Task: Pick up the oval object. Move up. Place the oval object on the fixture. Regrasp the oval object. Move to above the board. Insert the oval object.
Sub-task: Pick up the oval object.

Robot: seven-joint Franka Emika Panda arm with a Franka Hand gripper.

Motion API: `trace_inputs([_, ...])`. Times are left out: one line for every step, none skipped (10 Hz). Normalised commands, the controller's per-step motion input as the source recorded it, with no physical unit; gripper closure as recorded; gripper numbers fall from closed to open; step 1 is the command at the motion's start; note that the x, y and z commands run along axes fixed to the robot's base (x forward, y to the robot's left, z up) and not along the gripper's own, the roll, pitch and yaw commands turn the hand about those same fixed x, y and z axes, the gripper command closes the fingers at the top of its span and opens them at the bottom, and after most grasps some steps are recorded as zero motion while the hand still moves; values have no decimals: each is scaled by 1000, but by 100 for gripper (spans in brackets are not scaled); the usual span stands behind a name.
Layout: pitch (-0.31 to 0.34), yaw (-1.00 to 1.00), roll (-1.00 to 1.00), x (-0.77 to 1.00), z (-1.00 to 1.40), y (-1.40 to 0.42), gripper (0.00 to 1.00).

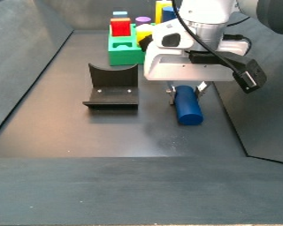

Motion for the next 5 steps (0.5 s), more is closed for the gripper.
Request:
trace_inputs([0,0,0,0,0,0,100])
trace_inputs([0,0,0,0,0,0,100])
trace_inputs([0,0,0,0,0,0,100])
trace_inputs([0,0,0,0,0,0,100])
trace_inputs([0,0,0,0,0,0,100])
